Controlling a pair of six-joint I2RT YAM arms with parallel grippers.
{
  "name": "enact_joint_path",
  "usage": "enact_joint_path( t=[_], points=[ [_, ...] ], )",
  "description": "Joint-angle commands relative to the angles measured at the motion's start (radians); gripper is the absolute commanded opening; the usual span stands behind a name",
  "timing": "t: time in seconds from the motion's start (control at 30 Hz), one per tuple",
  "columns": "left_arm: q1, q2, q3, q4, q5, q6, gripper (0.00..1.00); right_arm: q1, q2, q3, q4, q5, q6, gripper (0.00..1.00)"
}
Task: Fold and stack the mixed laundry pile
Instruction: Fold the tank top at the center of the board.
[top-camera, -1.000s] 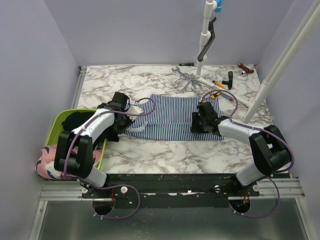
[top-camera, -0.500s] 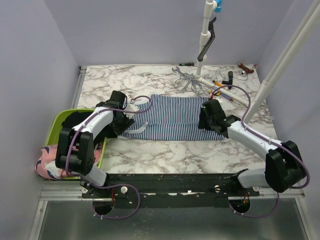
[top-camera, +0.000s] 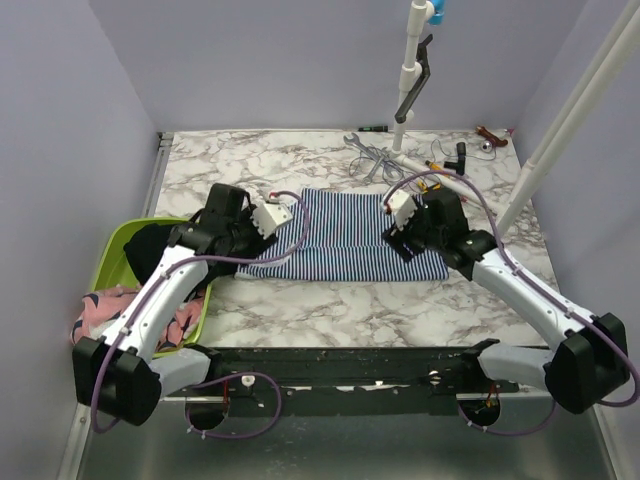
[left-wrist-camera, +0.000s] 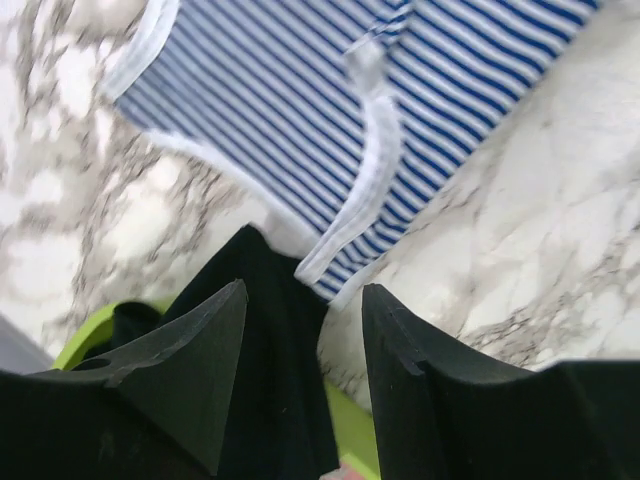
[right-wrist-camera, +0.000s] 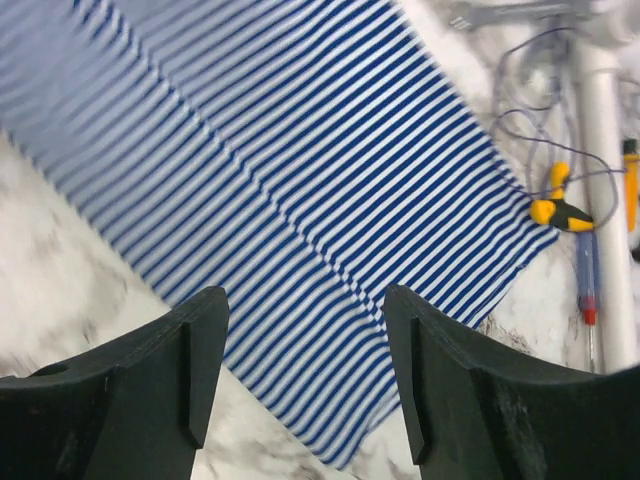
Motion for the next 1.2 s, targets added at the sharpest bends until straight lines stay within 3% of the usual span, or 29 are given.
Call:
enact_joint_path(
  t=[0.0, 0.1, 0.27, 0.43, 0.57, 0.63, 0.87, 1.17],
  points=[
    [-0.037, -0.03, -0.144, 0.108, 0.143, 0.073, 0.51, 0.004, 0.117, -0.008, -0.279, -0.11, -0.467, 0.7],
    [-0.048, 0.013, -0.232, 0.234, 0.062, 0.12, 0.52, 0.033, 0.17, -0.066, -0.27, 0.025, -0.544, 0.7],
    [-0.061, 0.085, -0.354, 0.516, -0.114, 0.173, 0.57, 0.033, 0.231, -0.104, -0.166, 0.015, -0.529, 0.7],
    [-0.06, 0.183, -0.375, 0.544, -0.129, 0.202, 0.57, 0.033, 0.341, -0.114, -0.185, 0.072, -0.552, 0.69],
    [-0.056, 0.232, -0.393, 0.569, -0.161, 0.211, 0.56, 0.033, 0.394, -0.096, -0.204, 0.099, -0.536, 0.49],
    [-0.056, 0.226, -0.399, 0.566, -0.155, 0.216, 0.5, 0.033, 0.391, -0.107, -0.196, 0.102, -0.539, 0.36],
    [-0.056, 0.187, -0.404, 0.426, -0.098, 0.224, 0.04, 0.072, 0.285, -0.159, -0.234, 0.049, -0.583, 0.03],
    [-0.086, 0.045, -0.455, 0.217, -0.031, 0.203, 0.04, 0.206, 0.095, -0.219, -0.456, 0.073, -0.578, 0.01]
  ],
)
